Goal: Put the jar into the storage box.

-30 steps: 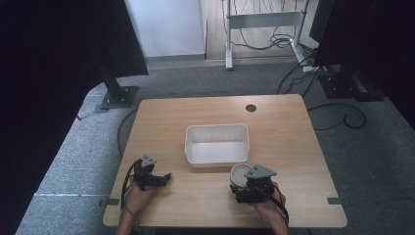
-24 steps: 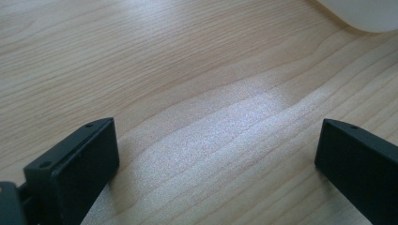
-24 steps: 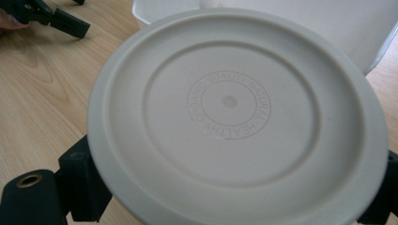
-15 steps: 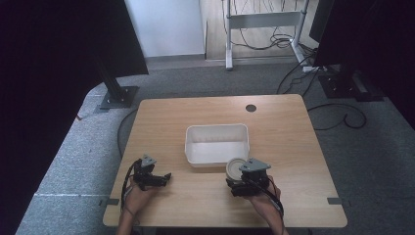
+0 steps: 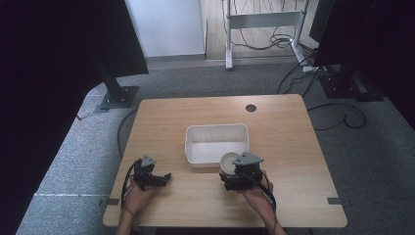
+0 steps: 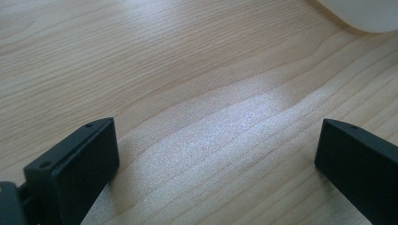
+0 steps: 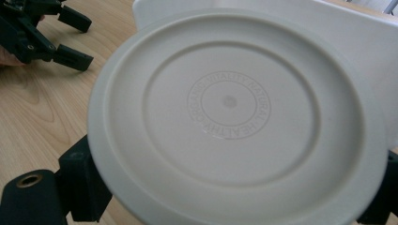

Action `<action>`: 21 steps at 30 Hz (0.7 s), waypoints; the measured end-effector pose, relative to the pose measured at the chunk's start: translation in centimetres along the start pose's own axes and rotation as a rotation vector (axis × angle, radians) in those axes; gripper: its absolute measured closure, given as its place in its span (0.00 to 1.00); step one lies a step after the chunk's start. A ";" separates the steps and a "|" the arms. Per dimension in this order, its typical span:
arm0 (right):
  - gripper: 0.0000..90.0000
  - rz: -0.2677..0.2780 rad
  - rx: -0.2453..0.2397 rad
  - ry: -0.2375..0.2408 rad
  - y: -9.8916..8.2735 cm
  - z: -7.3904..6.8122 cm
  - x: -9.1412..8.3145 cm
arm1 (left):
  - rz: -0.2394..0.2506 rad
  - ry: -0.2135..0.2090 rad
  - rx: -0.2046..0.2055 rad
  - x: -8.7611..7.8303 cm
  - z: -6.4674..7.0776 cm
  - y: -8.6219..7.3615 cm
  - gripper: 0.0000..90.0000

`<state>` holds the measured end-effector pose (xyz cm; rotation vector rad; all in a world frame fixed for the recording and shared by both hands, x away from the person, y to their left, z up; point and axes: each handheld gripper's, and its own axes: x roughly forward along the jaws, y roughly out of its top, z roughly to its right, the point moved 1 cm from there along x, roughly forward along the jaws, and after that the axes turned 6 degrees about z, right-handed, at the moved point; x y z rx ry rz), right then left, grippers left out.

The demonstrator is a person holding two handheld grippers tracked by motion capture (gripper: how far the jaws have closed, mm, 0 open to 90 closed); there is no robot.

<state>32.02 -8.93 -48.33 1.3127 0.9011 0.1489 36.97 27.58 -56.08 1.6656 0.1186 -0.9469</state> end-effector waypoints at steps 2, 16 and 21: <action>0.11 0.002 -0.004 0.003 0.3 0.0 0.2 | 0.000 0.000 0.000 0.0 0.0 0.0 0.00; 0.11 0.016 0.001 0.007 1.9 -0.1 1.7 | 0.001 -0.001 0.001 0.0 0.0 0.0 0.00; 0.11 0.013 0.001 -0.003 2.3 0.0 2.5 | 0.001 -0.001 0.001 0.0 0.0 0.0 0.00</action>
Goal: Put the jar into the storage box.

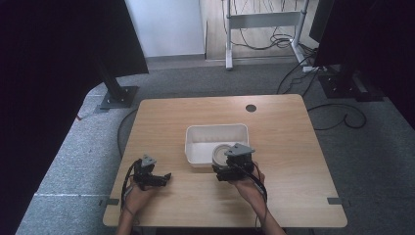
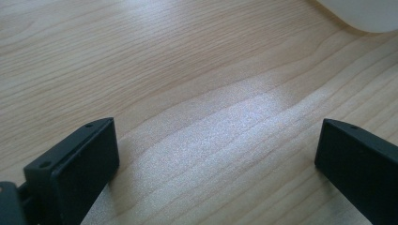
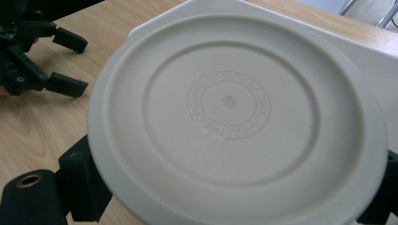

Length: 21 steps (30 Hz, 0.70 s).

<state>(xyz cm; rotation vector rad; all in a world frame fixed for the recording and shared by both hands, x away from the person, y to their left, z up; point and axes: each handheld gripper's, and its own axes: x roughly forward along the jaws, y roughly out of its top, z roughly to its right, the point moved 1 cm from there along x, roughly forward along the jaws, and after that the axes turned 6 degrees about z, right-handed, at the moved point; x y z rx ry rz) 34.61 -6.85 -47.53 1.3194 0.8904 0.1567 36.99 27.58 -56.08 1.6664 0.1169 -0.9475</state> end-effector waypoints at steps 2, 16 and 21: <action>0.11 -0.002 0.001 -0.004 0.1 0.2 0.4 | 0.001 0.000 -0.001 0.0 0.0 0.0 0.00; 0.11 -0.014 -0.003 -0.041 0.7 0.4 2.8 | 0.000 -0.001 0.000 0.0 0.0 0.0 0.00; 0.11 -0.011 -0.016 -0.056 1.1 0.5 3.6 | -0.002 -0.002 0.003 0.0 0.0 0.0 0.00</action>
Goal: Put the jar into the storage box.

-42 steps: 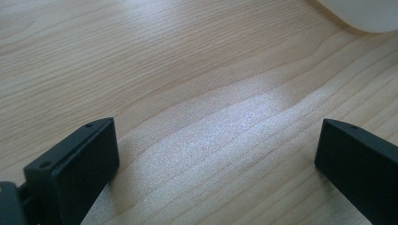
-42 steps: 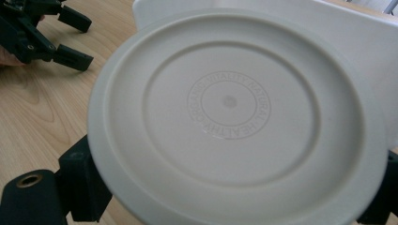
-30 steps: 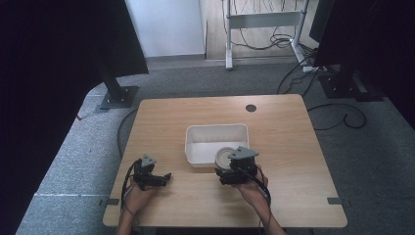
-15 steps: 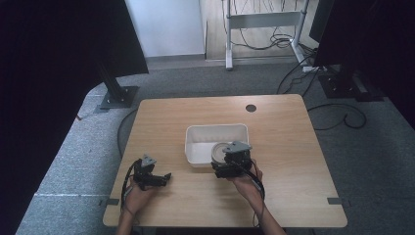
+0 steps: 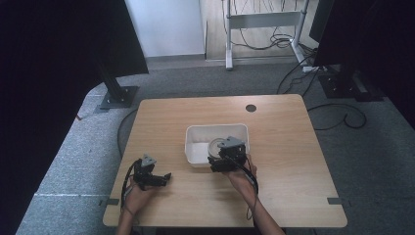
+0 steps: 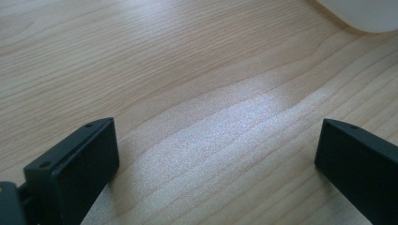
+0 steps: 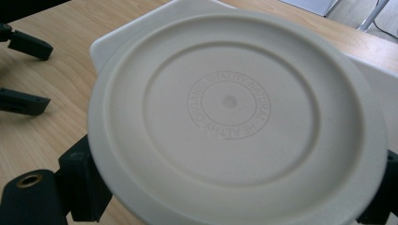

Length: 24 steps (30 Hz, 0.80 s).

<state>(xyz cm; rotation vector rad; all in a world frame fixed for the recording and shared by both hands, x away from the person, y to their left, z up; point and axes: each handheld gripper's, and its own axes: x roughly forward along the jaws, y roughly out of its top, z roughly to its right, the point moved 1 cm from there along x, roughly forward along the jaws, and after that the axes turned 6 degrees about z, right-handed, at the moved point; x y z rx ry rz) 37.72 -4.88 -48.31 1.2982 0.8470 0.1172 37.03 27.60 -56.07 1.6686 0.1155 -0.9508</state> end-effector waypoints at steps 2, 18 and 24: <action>0.11 0.000 -0.005 -0.006 0.2 0.0 0.3 | 0.001 0.000 -0.001 0.0 0.0 0.0 0.00; 0.11 -0.008 -0.009 -0.026 0.8 0.3 2.8 | 0.001 -0.001 -0.001 0.0 0.0 0.0 0.00; 0.11 -0.019 -0.007 -0.026 0.7 0.3 4.0 | 0.001 -0.001 -0.003 0.0 0.0 0.0 0.00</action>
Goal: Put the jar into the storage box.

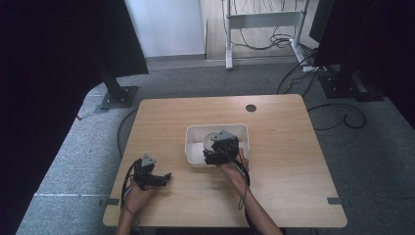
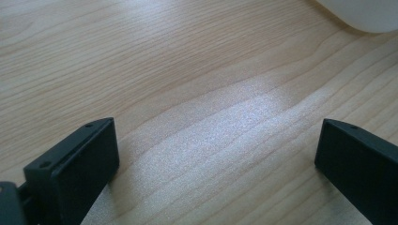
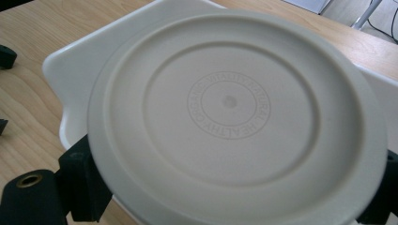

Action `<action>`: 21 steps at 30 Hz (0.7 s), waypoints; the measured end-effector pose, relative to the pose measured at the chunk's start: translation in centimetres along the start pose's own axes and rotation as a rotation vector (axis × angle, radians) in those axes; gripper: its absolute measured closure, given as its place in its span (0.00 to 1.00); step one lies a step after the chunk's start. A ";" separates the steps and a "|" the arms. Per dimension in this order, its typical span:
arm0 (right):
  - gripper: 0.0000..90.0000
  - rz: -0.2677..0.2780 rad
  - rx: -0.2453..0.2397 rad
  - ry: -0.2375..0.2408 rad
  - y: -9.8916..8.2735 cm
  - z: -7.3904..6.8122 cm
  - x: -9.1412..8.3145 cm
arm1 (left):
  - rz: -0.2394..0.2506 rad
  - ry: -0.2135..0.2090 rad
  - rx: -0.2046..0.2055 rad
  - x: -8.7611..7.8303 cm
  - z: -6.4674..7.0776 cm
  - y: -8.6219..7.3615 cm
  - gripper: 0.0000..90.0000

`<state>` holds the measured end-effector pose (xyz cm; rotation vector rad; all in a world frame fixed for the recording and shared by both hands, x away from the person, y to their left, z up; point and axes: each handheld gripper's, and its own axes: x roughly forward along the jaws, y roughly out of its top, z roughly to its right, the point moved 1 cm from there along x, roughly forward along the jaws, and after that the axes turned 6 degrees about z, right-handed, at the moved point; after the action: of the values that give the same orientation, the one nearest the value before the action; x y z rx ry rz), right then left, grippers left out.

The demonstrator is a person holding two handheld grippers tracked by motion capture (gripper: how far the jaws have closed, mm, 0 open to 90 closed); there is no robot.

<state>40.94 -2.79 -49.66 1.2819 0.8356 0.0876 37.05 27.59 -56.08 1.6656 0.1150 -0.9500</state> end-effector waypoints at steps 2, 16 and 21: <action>0.11 -0.004 0.001 -0.002 -0.1 0.0 0.4 | -0.001 0.000 0.001 0.0 0.0 0.0 0.00; 0.11 -0.035 0.008 0.002 -0.8 -0.4 2.6 | -0.001 -0.001 0.002 0.0 0.0 0.0 0.00; 0.11 -0.055 0.008 0.001 -1.1 -0.4 3.1 | -0.001 -0.001 0.004 0.0 0.0 0.0 0.00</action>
<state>42.49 -1.32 -52.18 1.2655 0.8720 0.0410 37.07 27.61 -56.07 1.6686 0.1137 -0.9523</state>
